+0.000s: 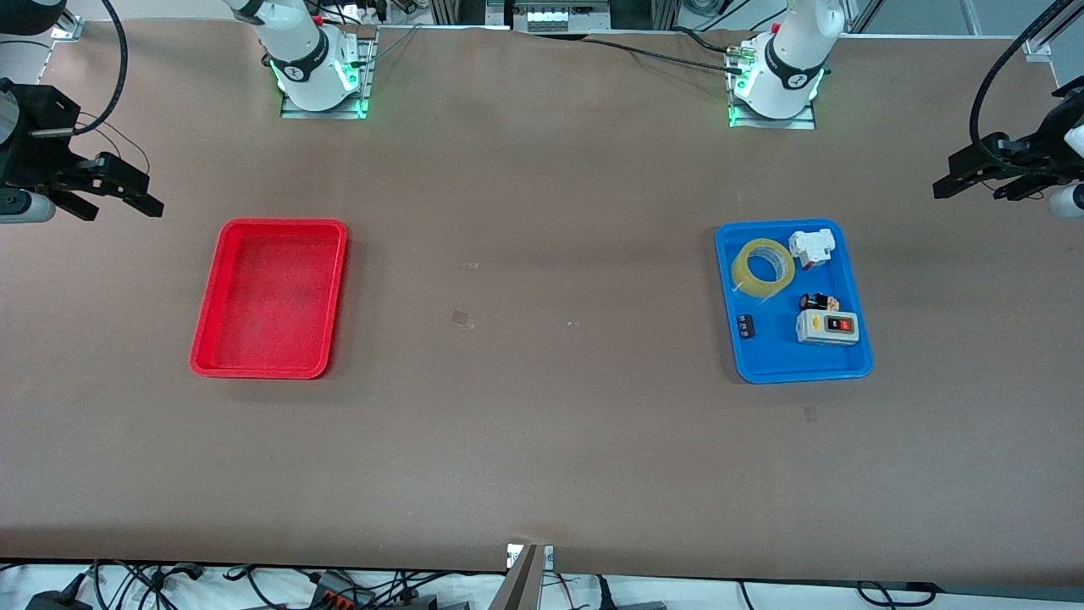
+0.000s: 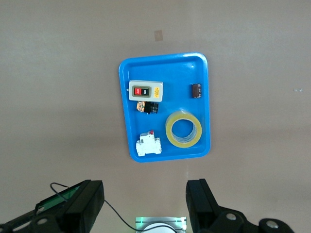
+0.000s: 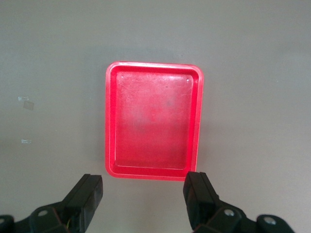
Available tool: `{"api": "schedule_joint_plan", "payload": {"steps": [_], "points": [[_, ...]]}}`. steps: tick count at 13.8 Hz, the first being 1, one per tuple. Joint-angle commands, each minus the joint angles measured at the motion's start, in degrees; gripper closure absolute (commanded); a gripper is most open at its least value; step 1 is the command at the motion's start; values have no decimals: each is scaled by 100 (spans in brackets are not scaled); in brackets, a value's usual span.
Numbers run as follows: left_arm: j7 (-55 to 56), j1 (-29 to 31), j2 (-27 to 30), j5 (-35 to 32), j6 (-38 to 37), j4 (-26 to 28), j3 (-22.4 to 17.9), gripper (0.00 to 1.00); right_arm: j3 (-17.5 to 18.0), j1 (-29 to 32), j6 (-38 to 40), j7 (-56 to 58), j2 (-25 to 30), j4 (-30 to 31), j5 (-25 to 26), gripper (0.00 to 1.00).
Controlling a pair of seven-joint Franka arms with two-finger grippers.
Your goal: Place and move tape with both arms
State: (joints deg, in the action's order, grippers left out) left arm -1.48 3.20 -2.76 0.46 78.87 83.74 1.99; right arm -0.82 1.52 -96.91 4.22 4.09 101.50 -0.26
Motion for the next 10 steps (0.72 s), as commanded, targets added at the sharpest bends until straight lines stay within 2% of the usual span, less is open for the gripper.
{"api": "schedule_joint_plan", "payload": {"steps": [1, 3, 5, 8, 10], "points": [[-133, 41, 83, 68, 67, 239, 47, 0, 47, 42, 102, 53, 22, -60, -9, 0], [-203, 41, 118, 68, 381, 746, 65, 0, 47, 42, 172, 62, 30, -60, -9, 0], [-387, 41, 275, 68, 1005, 1536, 82, 0, 55, 33, 172, 62, 30, -60, -9, 0], [-423, -12, 495, 68, 2304, 2819, 91, 0, 55, 33, 163, 53, 30, -60, -1, 0], [-423, -38, 531, 77, 3070, 3488, 100, 0, 55, 33, 172, 27, 30, -60, -9, 0]]}}
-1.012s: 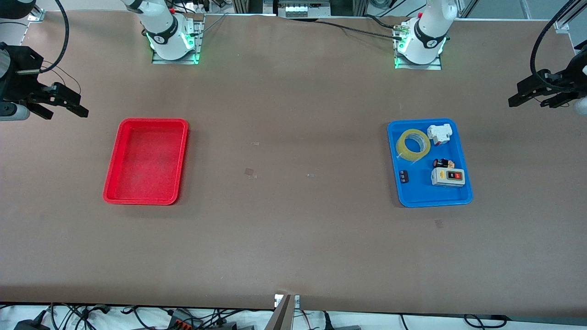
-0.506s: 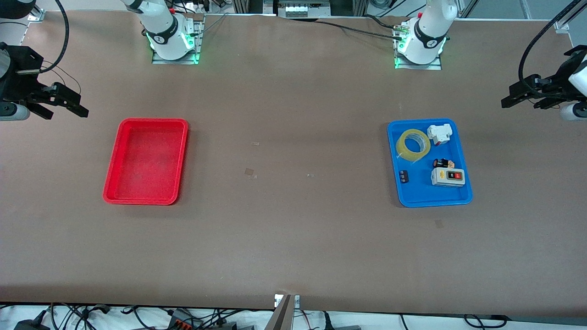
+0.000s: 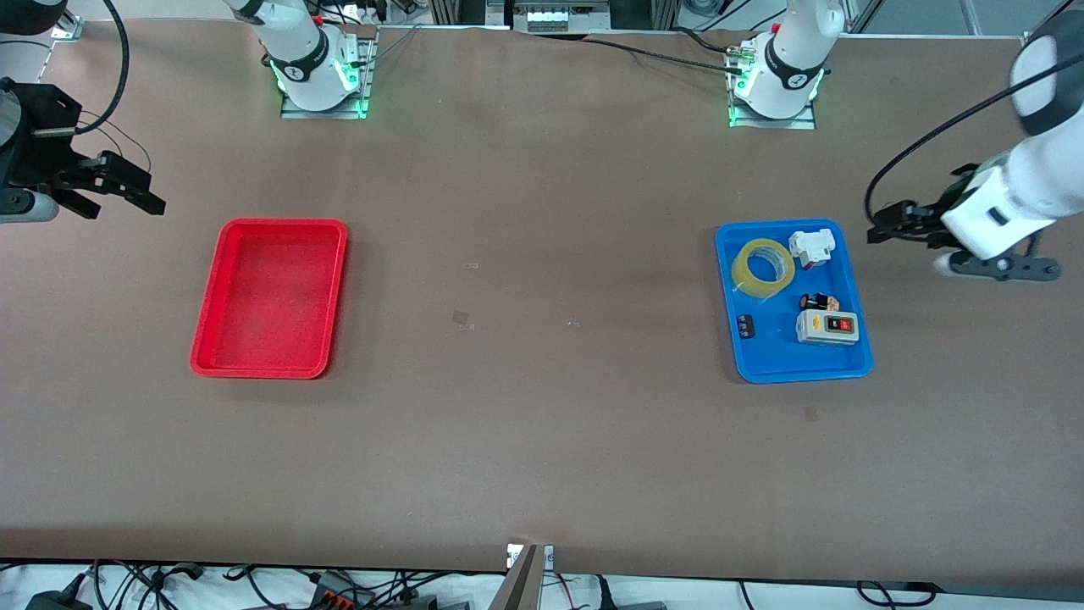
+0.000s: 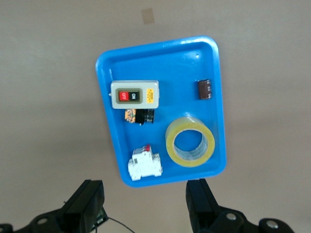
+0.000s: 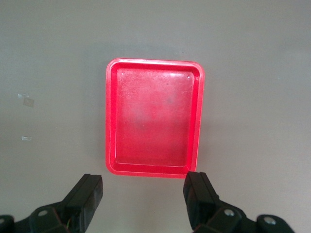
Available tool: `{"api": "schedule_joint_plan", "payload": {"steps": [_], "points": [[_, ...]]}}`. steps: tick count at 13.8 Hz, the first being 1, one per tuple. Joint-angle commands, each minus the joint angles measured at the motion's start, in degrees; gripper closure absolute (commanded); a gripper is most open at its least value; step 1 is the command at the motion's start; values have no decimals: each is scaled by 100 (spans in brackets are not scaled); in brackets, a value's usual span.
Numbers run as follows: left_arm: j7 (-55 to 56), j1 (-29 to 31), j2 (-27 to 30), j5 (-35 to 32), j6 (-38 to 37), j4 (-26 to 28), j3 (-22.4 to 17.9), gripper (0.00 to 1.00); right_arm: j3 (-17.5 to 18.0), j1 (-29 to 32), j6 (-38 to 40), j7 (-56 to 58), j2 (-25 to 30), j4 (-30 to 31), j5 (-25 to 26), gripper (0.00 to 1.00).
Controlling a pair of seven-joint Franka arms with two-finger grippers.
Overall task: Place and move tape with both arms
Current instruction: 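Reach the left gripper down to the yellow tape roll and grasp it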
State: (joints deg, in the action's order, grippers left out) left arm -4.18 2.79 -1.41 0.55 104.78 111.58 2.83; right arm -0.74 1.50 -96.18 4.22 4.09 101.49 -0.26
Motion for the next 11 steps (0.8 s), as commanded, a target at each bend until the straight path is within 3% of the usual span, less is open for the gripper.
{"api": "schedule_joint_plan", "payload": {"steps": [1, 4, 6, 11], "points": [[-154, -7, 370, 68, 1143, 1246, 86, 0, 47, 35, 100, 9, 30, -59, -10, 0], [-66, -16, 204, 68, 2675, 2252, 244, 0, 47, 35, 100, 9, 30, -59, -10, 0], [-31, -7, -313, 68, 3029, 2298, 446, 0, 47, 35, 100, 9, 22, -59, -10, 0], [-48, 2, -1290, 68, 3558, 2280, 465, 0, 47, 26, 100, -9, 30, -6, -10, 0]]}}
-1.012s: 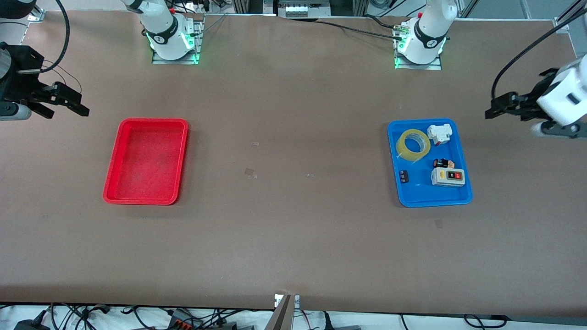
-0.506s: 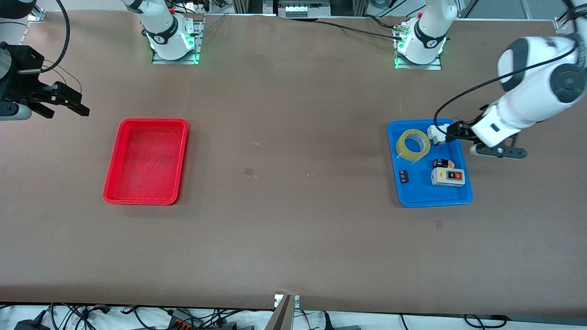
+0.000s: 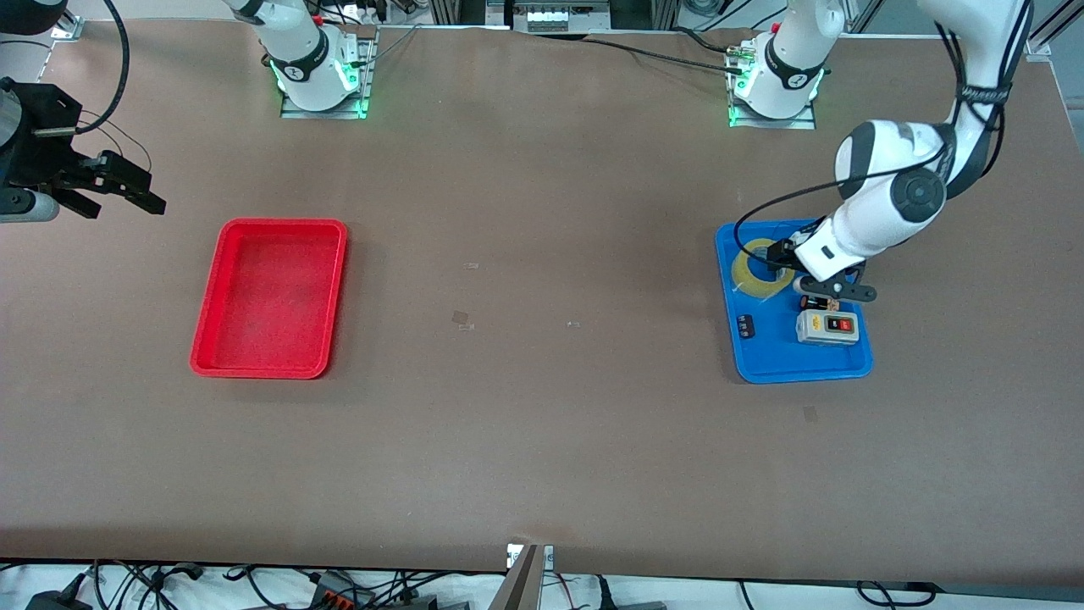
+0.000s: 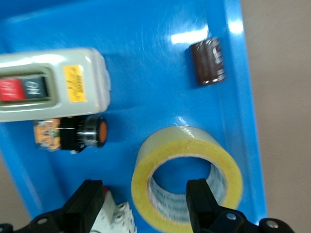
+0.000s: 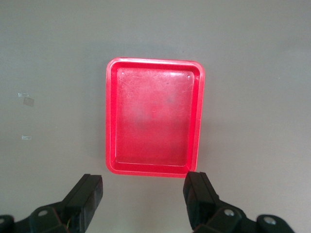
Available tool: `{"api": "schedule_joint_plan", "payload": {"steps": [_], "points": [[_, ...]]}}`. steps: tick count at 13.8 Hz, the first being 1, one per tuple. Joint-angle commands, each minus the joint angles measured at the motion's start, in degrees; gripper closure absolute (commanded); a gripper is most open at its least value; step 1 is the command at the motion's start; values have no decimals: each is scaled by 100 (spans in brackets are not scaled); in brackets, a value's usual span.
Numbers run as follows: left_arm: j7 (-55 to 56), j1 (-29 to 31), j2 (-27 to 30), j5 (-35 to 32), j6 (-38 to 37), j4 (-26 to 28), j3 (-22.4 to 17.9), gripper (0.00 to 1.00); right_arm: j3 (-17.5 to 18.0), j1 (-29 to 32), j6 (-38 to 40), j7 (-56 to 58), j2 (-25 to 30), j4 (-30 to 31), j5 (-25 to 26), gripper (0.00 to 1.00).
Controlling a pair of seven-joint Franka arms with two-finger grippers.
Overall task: Place and move tape with both arms
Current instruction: 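Reach the left gripper down to the yellow tape roll and grasp it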
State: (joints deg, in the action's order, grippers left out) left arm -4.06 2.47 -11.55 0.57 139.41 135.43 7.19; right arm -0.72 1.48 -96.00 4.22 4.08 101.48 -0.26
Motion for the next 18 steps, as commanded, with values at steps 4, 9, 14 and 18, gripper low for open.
{"api": "schedule_joint_plan", "payload": {"steps": [4, 9, 14, 18], "points": [[-60, 44, -427, 66, 87, -113, 28, 28, 45, 28, 47, -17, 31, -23, -10, 0], [-86, 44, -358, 66, -298, -340, 36, 100, 45, 36, 20, -17, 31, -23, -10, 0], [622, -167, -427, 66, -2372, -1947, 159, 100, 45, 36, 64, -17, 23, -41, -10, 0], [2247, -1087, -681, 144, -2532, -2598, 230, 100, 54, 19, 64, 53, -4, -67, -10, 0]]}}
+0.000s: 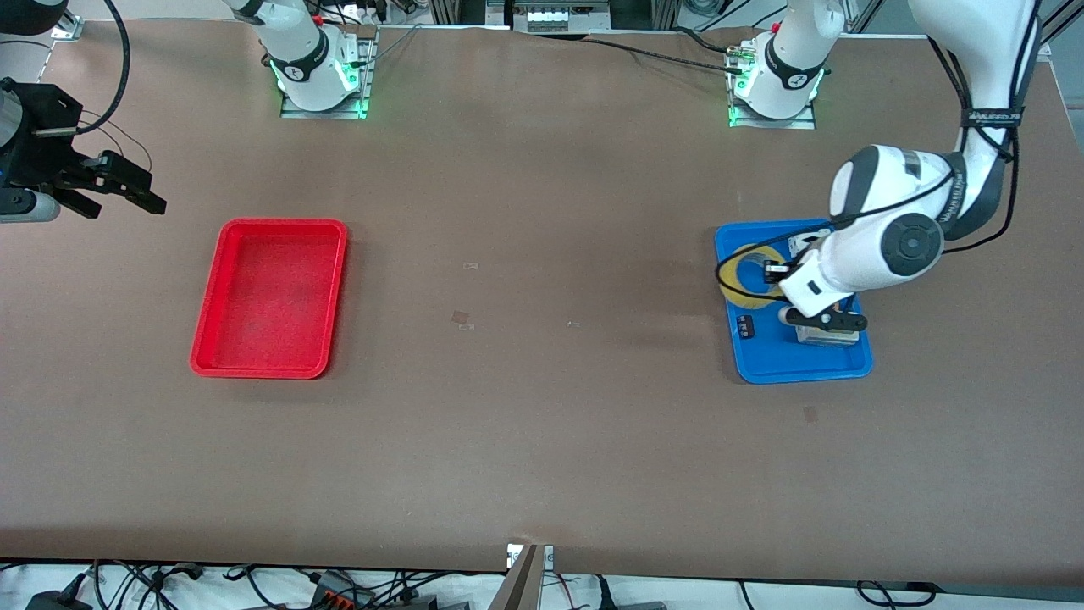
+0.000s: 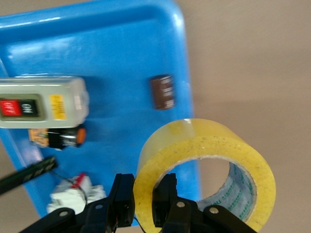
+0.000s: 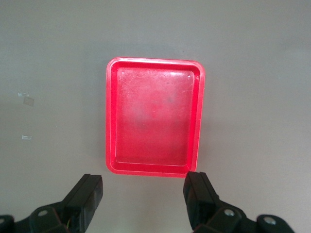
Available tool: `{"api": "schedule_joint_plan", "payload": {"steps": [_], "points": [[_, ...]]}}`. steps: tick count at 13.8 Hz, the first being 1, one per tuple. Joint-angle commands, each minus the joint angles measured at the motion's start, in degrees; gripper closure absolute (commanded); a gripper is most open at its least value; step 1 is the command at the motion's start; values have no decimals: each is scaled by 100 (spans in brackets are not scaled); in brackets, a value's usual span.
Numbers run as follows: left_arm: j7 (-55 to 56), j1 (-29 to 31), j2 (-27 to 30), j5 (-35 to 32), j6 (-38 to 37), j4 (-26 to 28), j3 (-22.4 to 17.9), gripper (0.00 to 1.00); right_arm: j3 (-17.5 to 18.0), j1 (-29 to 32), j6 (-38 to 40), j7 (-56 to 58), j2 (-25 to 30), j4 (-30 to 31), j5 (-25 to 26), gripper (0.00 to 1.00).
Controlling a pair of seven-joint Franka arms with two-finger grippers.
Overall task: Place and move tape with both arms
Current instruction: 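Carry the tape with the left gripper to the table middle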
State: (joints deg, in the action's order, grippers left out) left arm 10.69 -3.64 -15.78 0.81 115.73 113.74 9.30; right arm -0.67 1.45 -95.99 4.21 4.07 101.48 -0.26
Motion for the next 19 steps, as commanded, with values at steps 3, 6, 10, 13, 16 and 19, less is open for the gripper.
{"api": "schedule_joint_plan", "payload": {"steps": [3, 6, 10, 13, 16, 19], "points": [[2336, -1391, -933, 401, -130, -1273, 19, 100, 49, 31, 404, 71, -11, -93, -28, 0], [3568, -2130, -1873, 832, -112, -2414, 19, 100, 41, 48, 405, 62, -221, -120, -62, 0], [4887, -3097, -2841, 886, 491, -3253, 19, 99, 49, 48, 387, 79, -625, -164, -1, 0], [5460, -3450, -3158, 886, 1266, -3253, 11, 92, 41, 48, 397, 308, -898, -260, -124, 0], [5496, -3407, -3124, 886, 1312, -3262, 19, 1, 49, -39, 353, 291, -943, -252, -124, 0], [5505, -3354, -2555, 807, 674, -3297, -173, 0, 49, -66, 274, 246, -1145, -243, -115, 0]]}}
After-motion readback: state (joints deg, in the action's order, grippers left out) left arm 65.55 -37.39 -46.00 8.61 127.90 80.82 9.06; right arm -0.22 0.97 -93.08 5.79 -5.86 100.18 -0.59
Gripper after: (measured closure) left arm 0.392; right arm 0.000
